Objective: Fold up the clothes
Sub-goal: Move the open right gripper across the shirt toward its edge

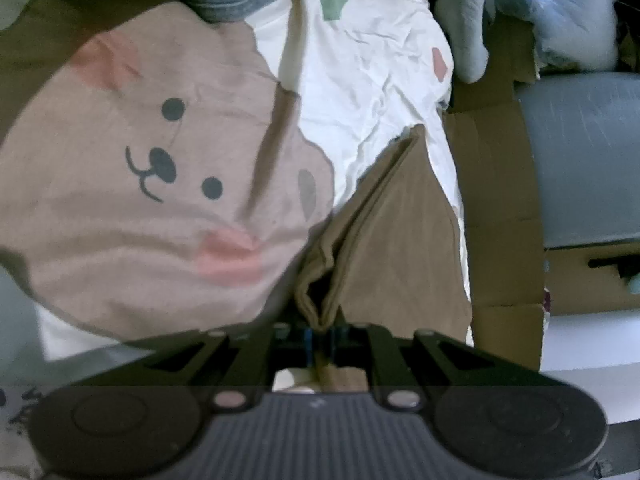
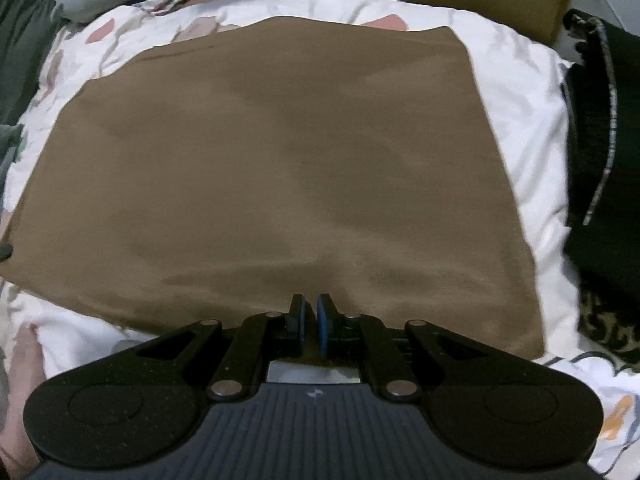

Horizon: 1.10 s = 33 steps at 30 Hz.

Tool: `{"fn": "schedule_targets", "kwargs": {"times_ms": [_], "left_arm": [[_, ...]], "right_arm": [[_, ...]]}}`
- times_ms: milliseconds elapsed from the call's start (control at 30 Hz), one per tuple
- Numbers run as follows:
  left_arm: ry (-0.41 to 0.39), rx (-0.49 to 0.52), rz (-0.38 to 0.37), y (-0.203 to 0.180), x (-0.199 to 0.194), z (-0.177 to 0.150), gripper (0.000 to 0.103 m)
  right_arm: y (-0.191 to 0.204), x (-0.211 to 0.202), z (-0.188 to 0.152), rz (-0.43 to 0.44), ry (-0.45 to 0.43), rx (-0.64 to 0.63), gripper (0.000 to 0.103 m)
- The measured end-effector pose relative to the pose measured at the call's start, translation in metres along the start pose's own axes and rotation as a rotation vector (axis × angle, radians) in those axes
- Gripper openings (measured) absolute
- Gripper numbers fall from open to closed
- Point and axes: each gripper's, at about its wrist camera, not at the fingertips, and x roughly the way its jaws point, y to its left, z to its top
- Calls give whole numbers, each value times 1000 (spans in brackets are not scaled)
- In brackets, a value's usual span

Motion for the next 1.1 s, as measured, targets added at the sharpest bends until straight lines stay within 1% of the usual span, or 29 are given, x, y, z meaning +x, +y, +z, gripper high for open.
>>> {"fn": "schedule_targets", "kwargs": {"times_ms": [200, 233, 367, 467, 533, 667, 767, 833, 1000, 1100], "left_arm": [[-4, -6, -13, 2, -2, -1, 8], [-5, -9, -16, 2, -2, -1, 8], [-7, -12, -16, 2, -1, -1, 8], [-11, -14, -21, 3, 1, -1, 8], [-14, -20, -26, 4, 1, -2, 8], [-18, -30, -36, 6, 1, -3, 8], [-20, -32, -40, 7, 2, -3, 8], [-20, -34, -43, 8, 3, -3, 8], [-21, -35, -47, 9, 4, -3, 8], [-22, -36, -52, 9, 3, -4, 8]], "right_arm": [[3, -8, 12, -3, -16, -19, 10], [8, -9, 15, 10, -19, -31, 10], [36, -7, 28, 77, -24, -98, 10], [64, 1, 32, 132, 2, -173, 10], [82, 8, 32, 148, 18, -216, 10], [115, 23, 32, 135, 38, -278, 10], [131, 28, 23, 129, 34, -324, 10], [133, 29, 24, 116, 29, -337, 11], [136, 36, 35, 75, -1, -317, 12], [135, 42, 44, 65, -10, -289, 12]]}}
